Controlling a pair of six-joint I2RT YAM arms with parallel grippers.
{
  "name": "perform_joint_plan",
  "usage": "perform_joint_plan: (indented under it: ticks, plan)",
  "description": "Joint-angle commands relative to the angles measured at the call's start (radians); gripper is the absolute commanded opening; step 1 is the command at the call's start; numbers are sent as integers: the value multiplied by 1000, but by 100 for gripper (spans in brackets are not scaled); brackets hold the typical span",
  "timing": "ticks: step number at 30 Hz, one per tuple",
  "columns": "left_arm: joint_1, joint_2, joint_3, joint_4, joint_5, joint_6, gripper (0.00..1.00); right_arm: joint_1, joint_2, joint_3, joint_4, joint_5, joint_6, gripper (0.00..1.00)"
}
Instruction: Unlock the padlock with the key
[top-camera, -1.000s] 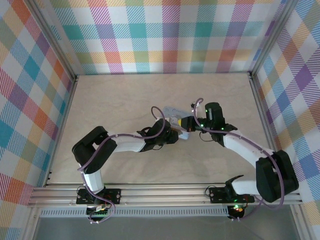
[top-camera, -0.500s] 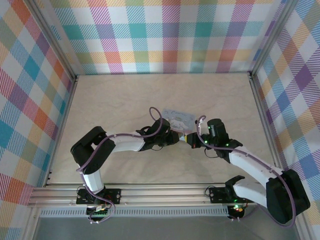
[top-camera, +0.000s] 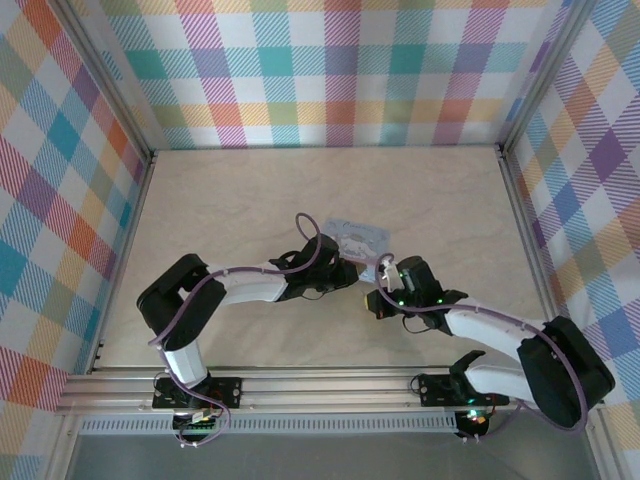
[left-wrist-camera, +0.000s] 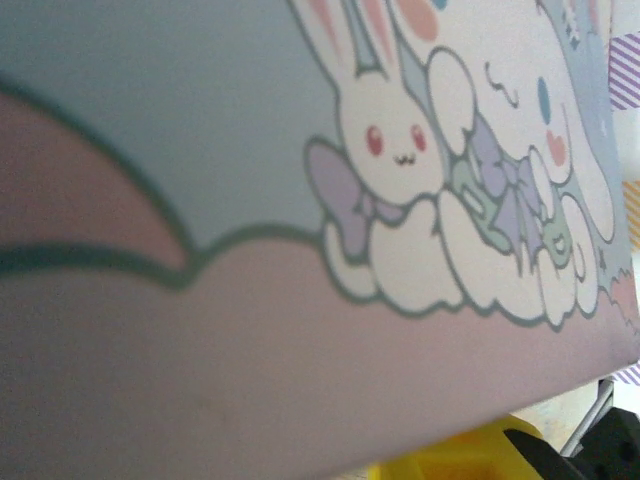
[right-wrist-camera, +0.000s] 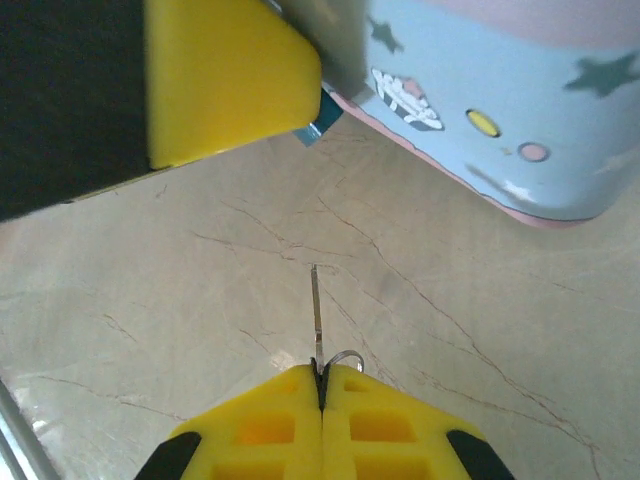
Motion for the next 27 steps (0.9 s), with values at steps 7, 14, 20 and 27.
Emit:
perform_joint_plan:
  ticks: [7, 14, 20, 27]
  plan:
    - [13, -50, 27, -7, 29, -14, 22, 15, 58, -16, 135, 25, -69, 0]
    - [13, -60, 23, -18, 27, -9, 22, 14, 80, 4, 127, 72, -109, 0]
    - [13, -63, 21, -20, 33, -9, 22, 14, 92, 15, 151, 77, -144, 0]
    - [12, -70, 16, -27, 38, -8, 22, -7, 84, 27, 162, 85, -187, 0]
